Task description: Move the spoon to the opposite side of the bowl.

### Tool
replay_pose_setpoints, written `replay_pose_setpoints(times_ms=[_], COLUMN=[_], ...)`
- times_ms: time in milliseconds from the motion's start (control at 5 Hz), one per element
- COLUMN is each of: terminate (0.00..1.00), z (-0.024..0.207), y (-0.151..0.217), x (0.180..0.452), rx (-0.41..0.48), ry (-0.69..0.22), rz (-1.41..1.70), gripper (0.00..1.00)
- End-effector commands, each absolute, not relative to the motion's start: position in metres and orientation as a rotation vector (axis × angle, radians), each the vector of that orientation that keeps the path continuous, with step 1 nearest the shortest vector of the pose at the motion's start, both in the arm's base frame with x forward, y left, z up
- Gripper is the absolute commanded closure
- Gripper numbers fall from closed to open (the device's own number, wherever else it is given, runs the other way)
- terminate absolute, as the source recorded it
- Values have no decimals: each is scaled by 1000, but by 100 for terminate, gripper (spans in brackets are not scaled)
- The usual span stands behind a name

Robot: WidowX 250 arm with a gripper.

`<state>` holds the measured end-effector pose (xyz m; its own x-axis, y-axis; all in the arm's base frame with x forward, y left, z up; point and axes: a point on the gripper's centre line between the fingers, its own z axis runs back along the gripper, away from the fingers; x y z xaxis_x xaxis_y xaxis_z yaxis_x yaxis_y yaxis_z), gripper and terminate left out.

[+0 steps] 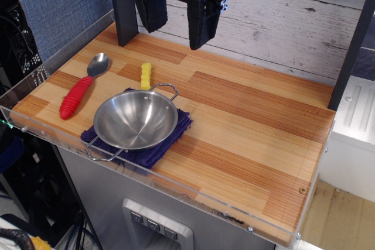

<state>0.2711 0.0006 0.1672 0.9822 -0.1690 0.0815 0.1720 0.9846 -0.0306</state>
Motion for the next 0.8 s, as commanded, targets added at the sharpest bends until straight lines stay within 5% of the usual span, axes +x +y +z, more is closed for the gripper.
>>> replay_pose_setpoints(times_ms=[0,600], terminate=[0,0], z=[167,140], y=[1,119], x=[271,256], rx=[-38,38], ry=[-79,-59], rz=[-172,64], gripper=[0,0])
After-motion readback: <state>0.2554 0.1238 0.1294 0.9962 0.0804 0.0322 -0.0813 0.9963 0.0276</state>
